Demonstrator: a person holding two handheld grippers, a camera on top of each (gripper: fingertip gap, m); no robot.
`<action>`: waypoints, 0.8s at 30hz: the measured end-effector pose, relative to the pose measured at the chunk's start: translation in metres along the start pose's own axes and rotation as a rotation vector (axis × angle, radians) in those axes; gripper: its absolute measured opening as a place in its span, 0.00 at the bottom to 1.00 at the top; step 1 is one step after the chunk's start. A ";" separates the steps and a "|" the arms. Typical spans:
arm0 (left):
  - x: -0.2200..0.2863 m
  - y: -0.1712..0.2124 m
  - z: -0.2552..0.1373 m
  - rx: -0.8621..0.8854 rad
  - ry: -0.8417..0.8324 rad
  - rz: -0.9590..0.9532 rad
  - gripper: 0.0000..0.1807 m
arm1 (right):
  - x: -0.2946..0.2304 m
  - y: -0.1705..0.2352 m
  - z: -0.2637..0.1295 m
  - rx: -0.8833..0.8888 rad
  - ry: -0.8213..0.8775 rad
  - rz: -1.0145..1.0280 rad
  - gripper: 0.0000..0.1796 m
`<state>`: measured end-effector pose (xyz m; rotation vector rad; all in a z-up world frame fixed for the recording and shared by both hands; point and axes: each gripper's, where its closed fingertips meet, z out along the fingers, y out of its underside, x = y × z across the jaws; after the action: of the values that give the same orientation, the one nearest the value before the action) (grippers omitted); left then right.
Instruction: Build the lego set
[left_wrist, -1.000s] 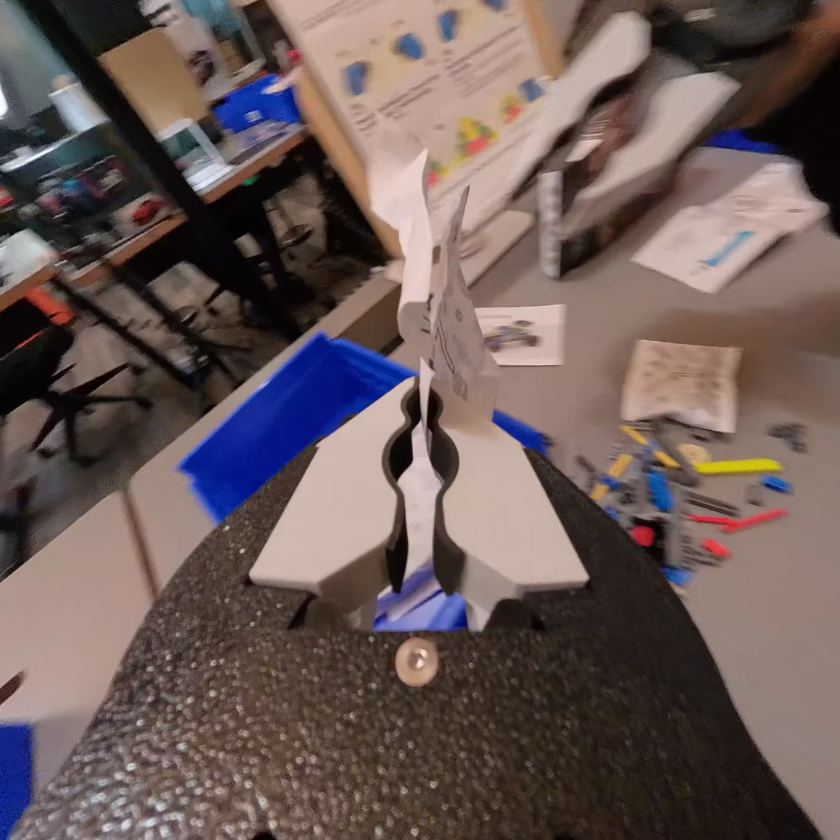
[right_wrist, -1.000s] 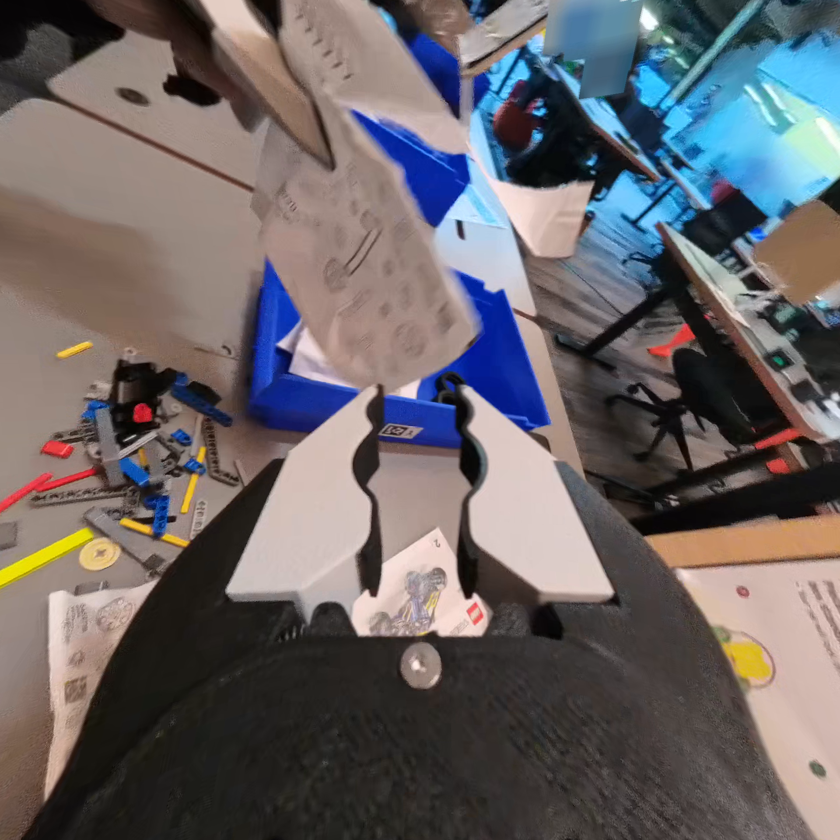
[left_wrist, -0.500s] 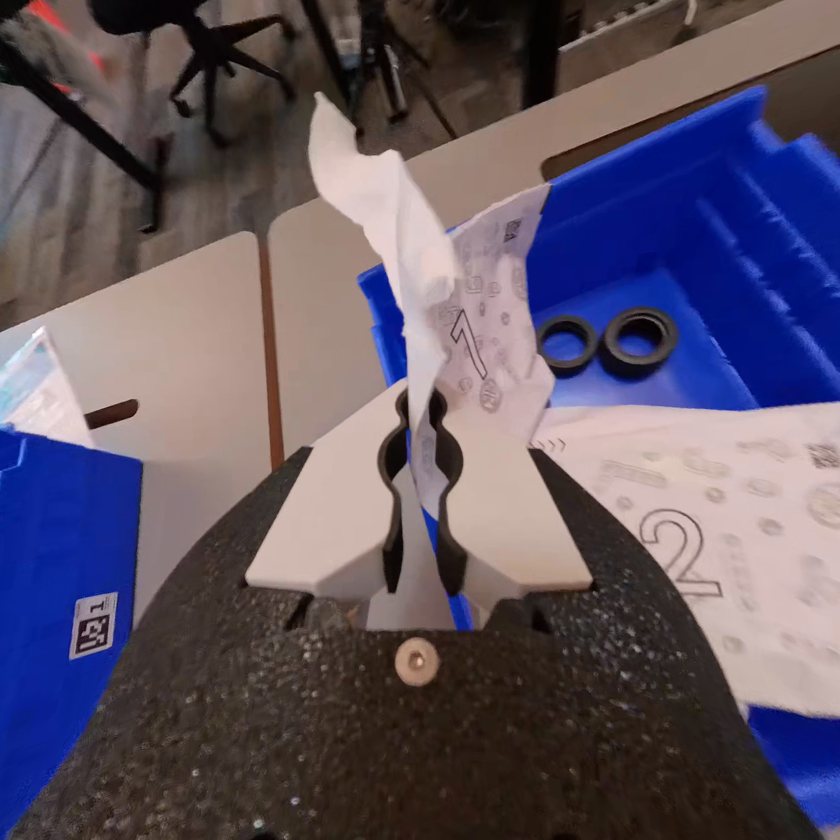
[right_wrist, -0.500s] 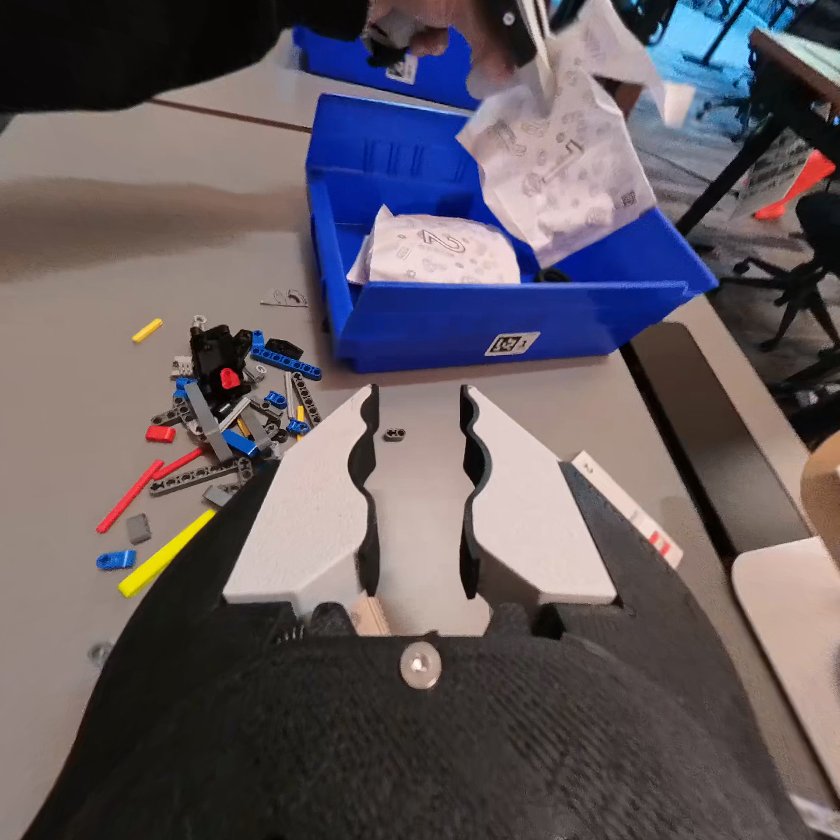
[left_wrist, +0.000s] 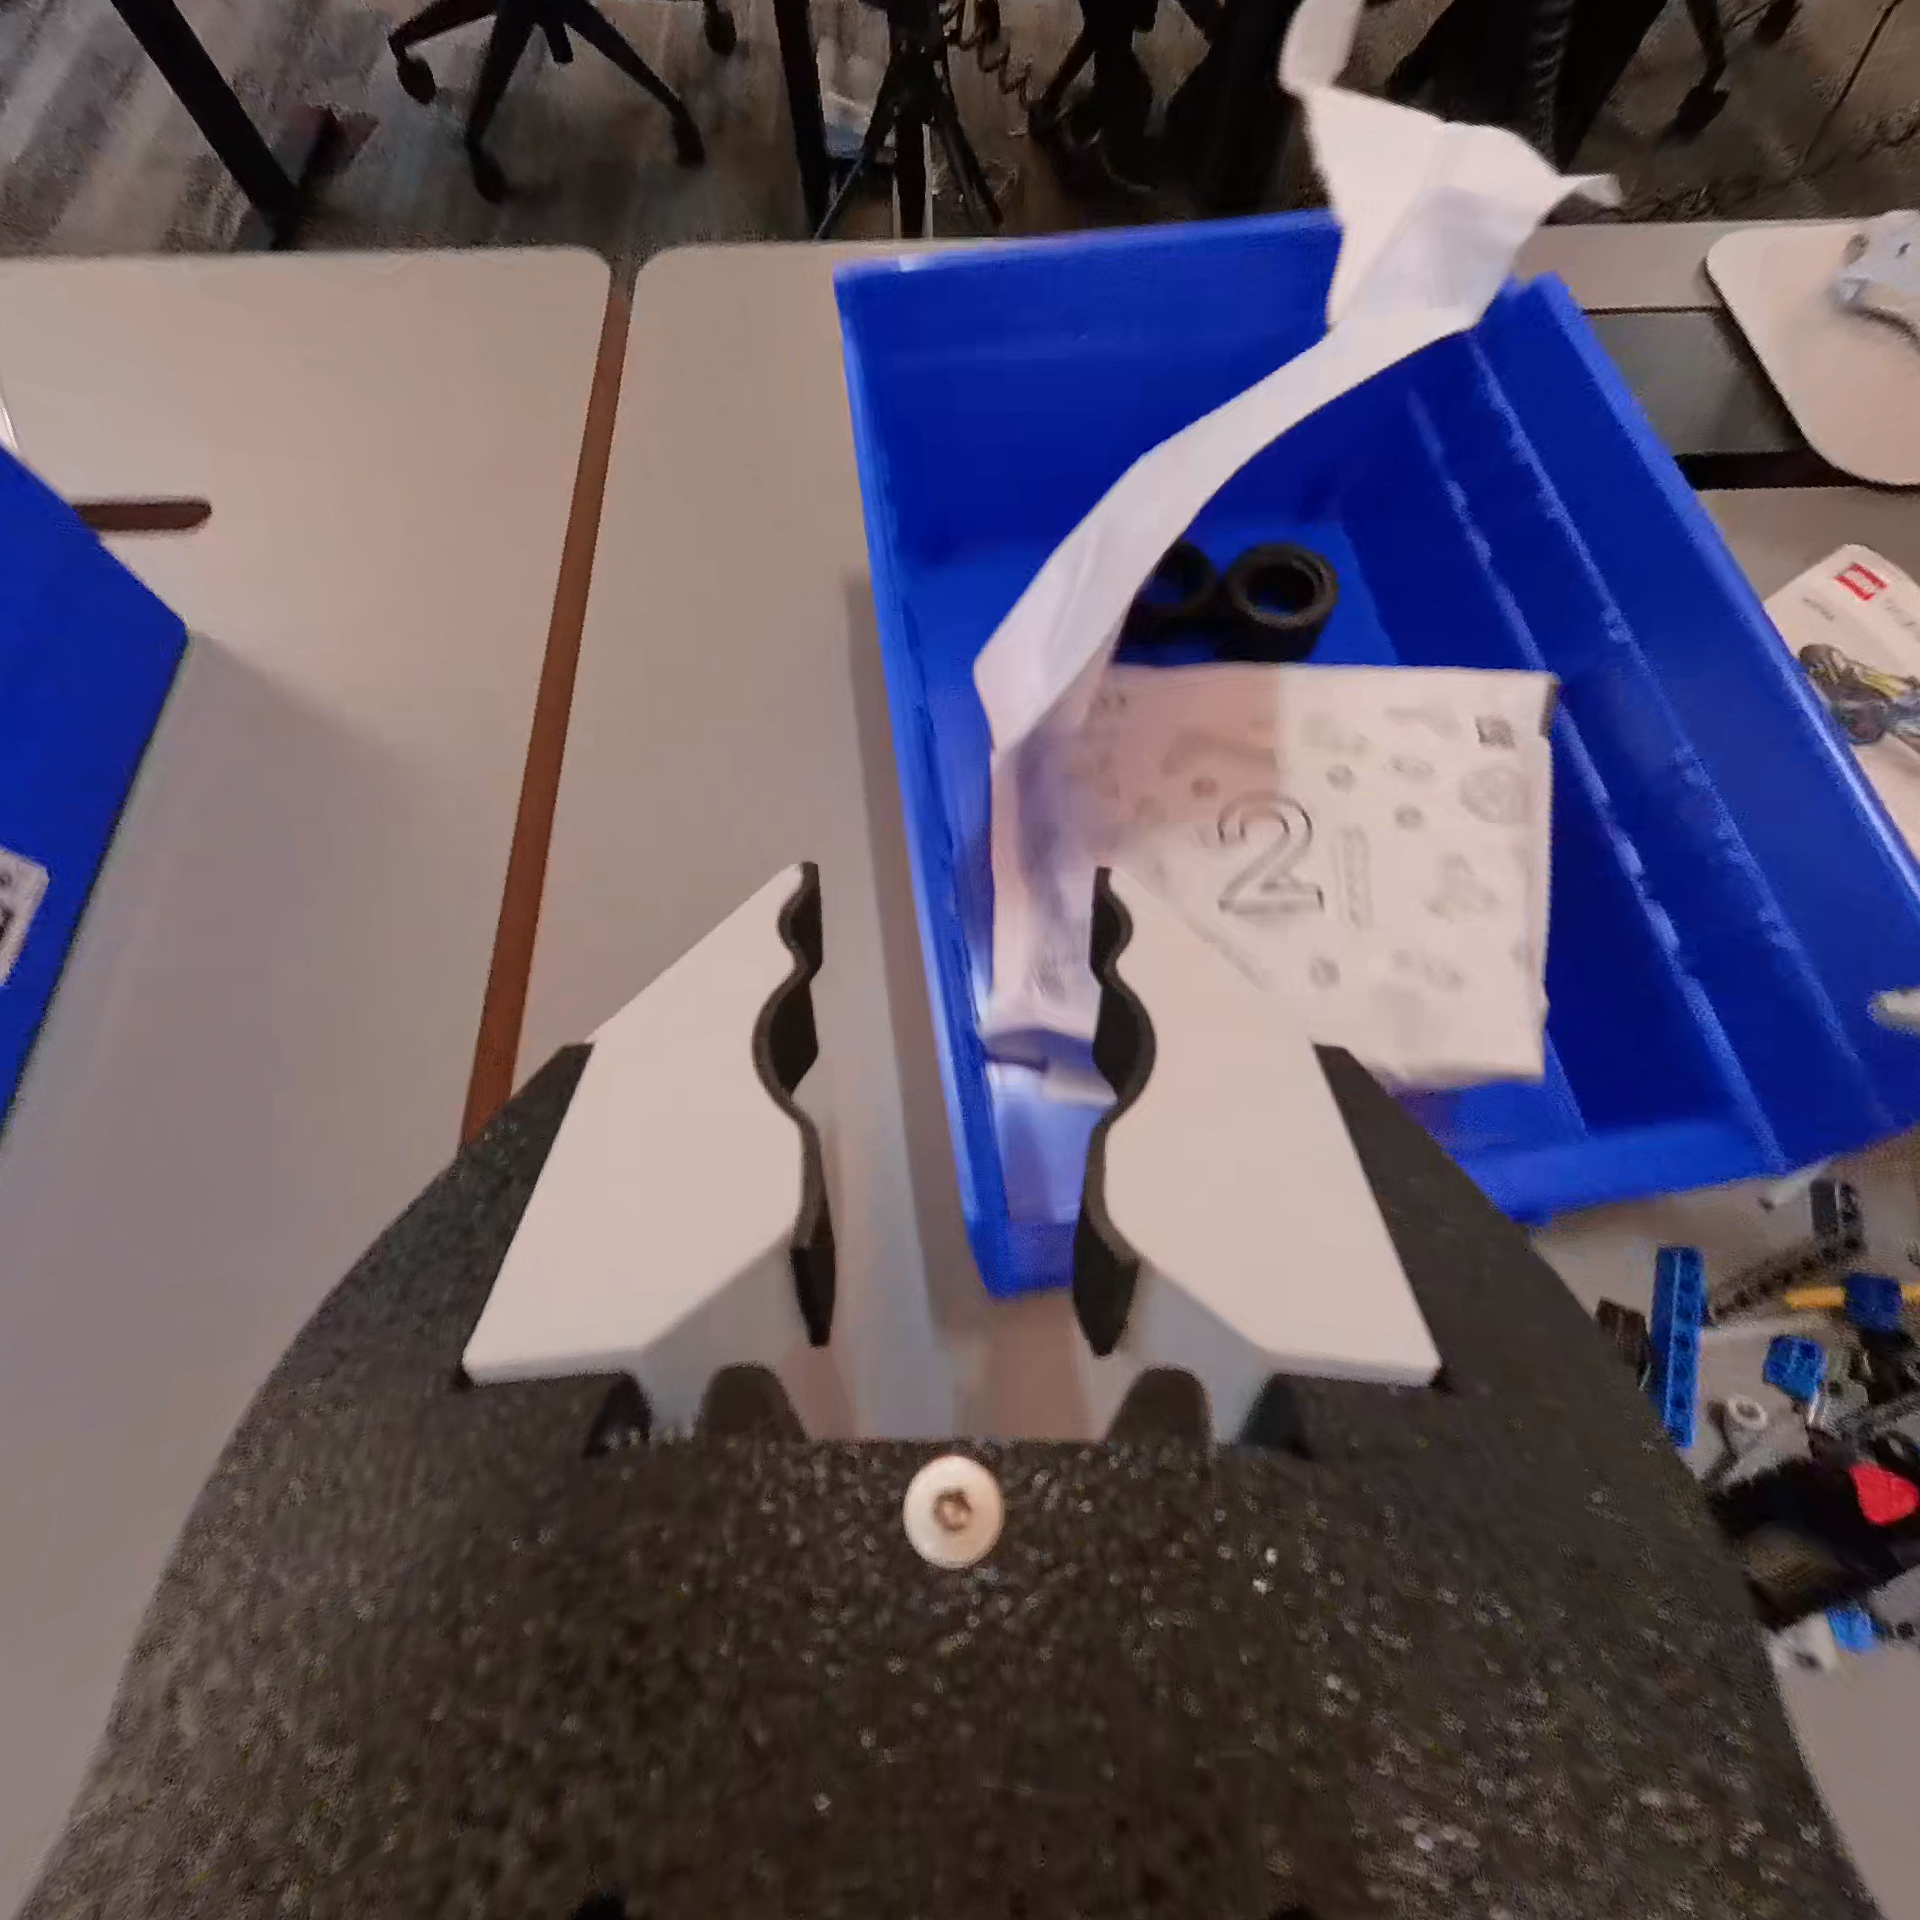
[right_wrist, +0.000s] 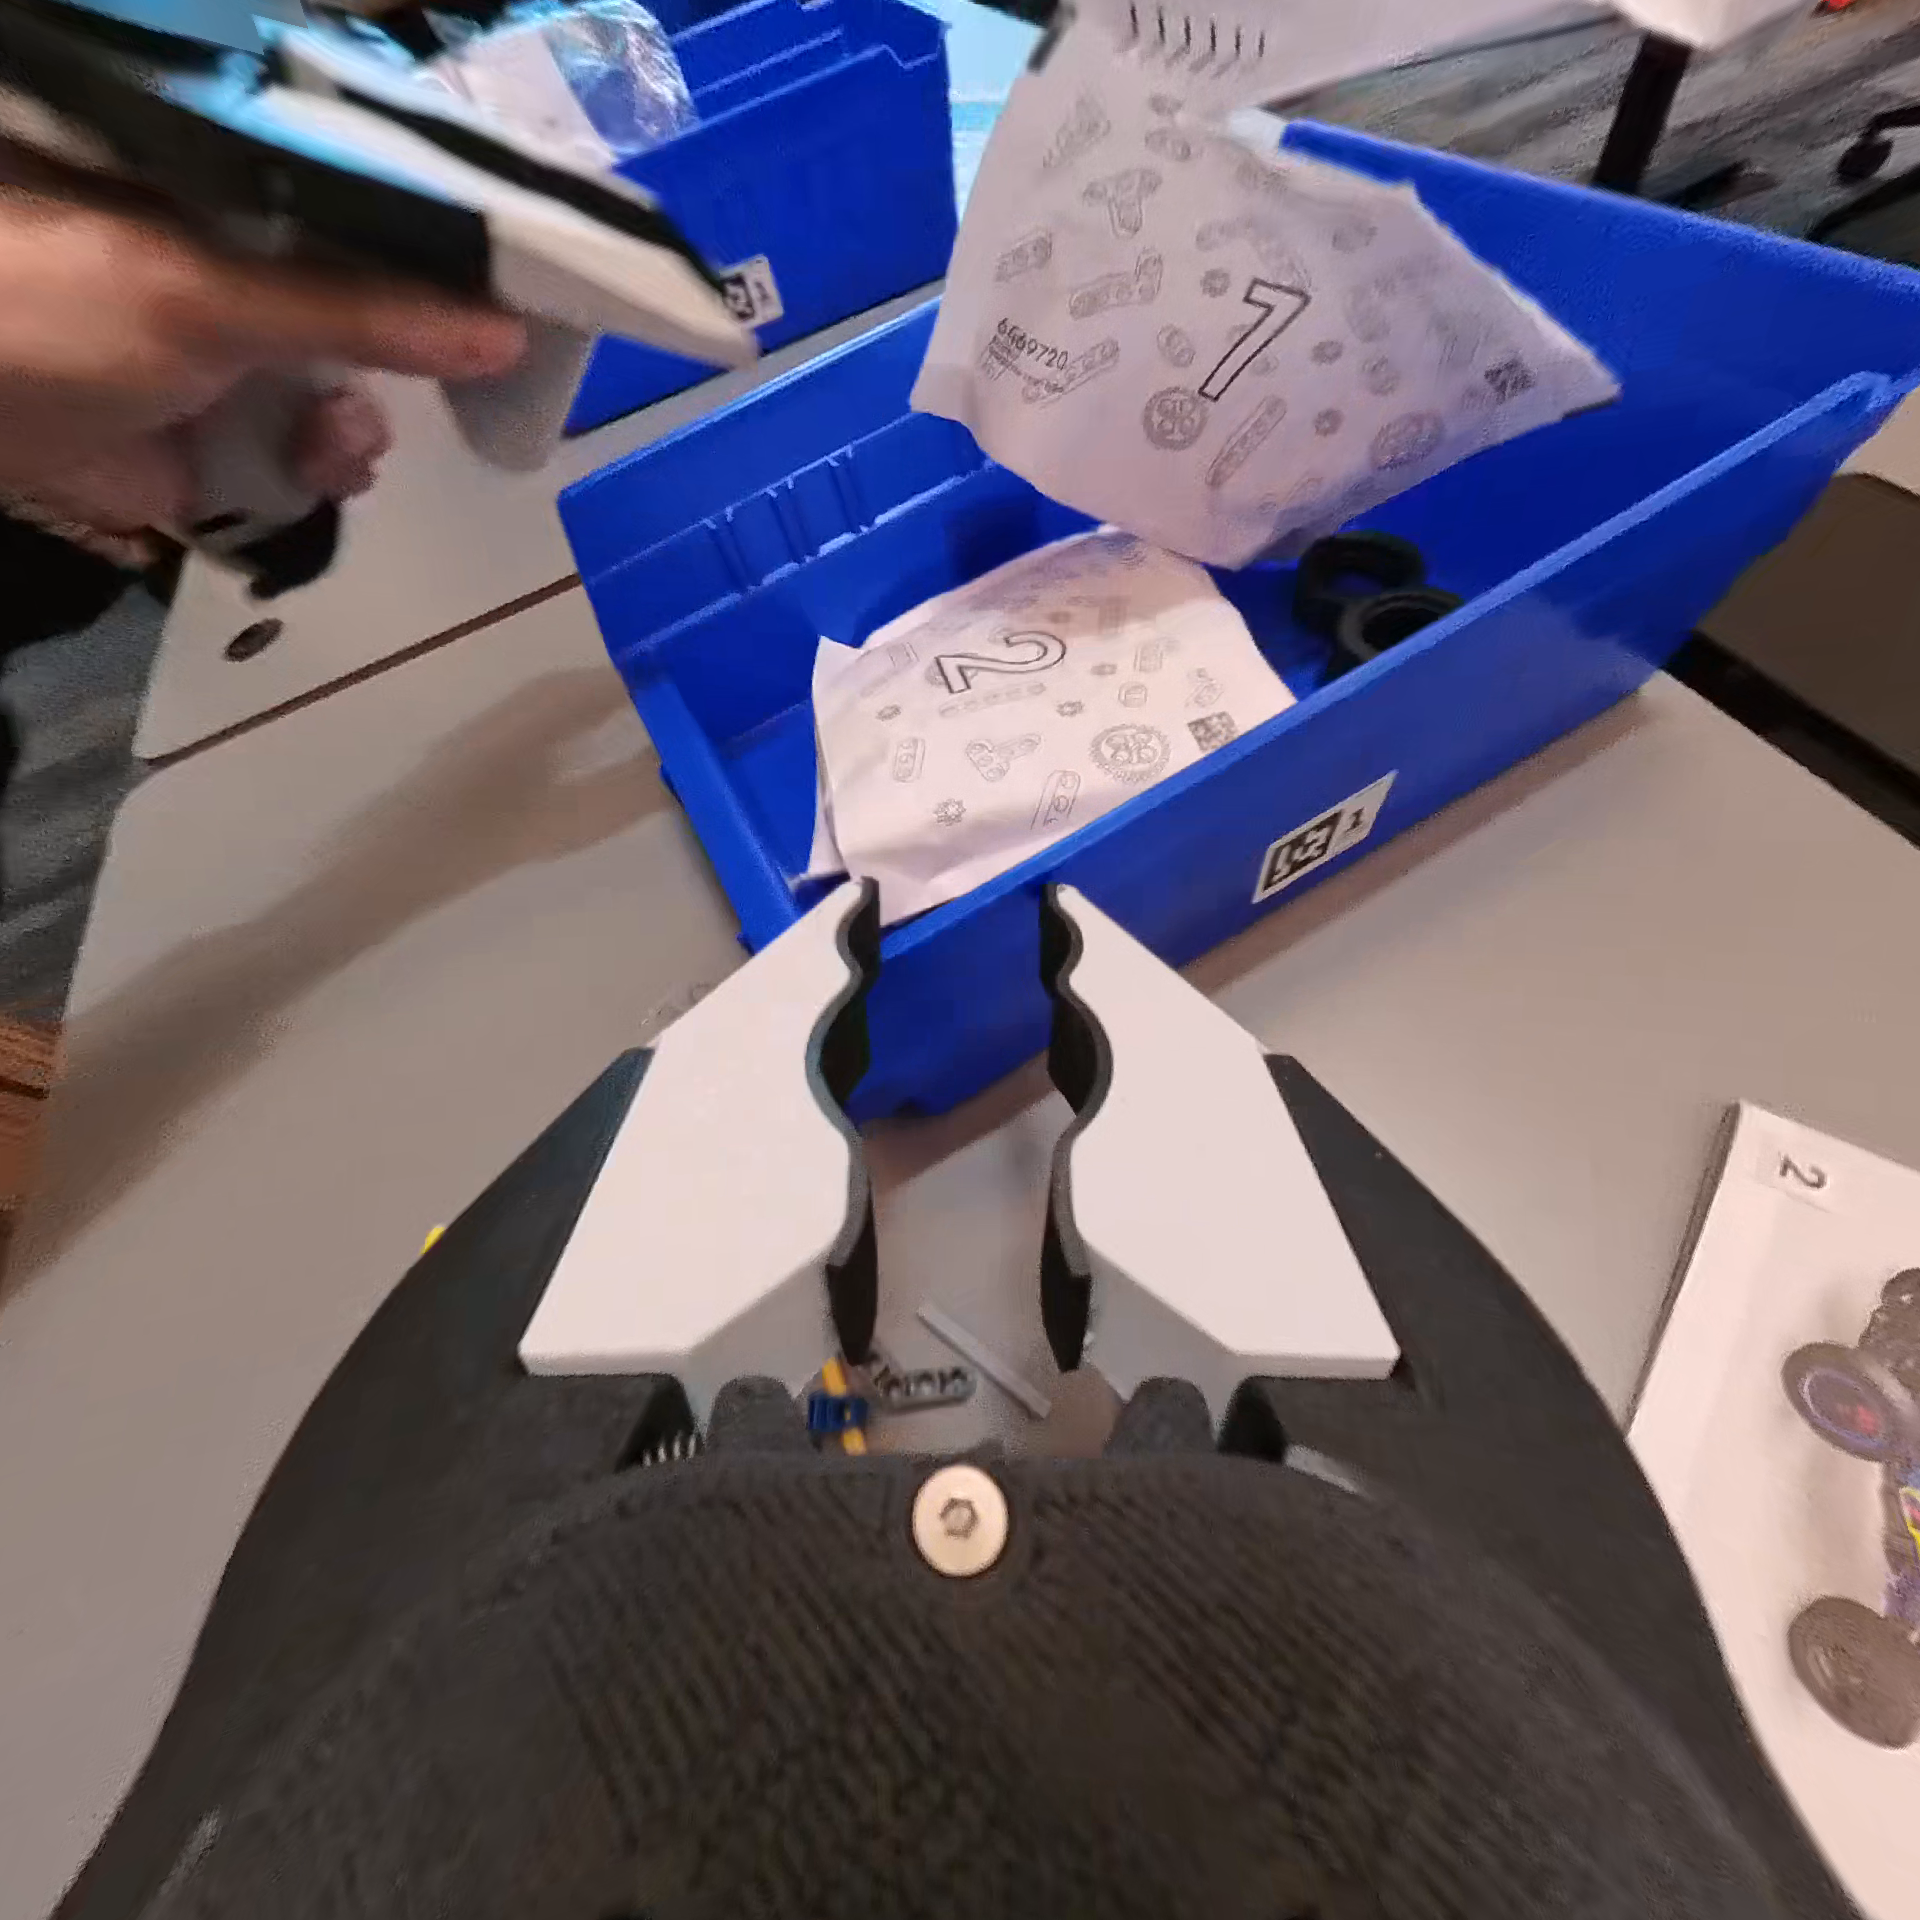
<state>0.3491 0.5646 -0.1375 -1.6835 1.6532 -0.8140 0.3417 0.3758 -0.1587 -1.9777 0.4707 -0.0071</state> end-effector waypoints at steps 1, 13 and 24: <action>-0.001 0.010 -0.004 0.001 0.000 -0.012 0.28 | 0.000 -0.003 0.006 0.002 0.014 -0.004 0.16; 0.030 0.067 -0.062 0.198 -0.095 0.091 0.23 | -0.009 -0.028 0.012 0.059 -0.058 0.018 0.22; 0.313 0.124 -0.090 -0.021 0.683 0.492 0.28 | 0.017 0.111 -0.196 -0.124 0.116 -0.153 0.22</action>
<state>0.2086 0.2492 -0.1828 -0.9617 2.3984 -1.1849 0.2804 0.1587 -0.1712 -2.1393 0.4007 -0.1938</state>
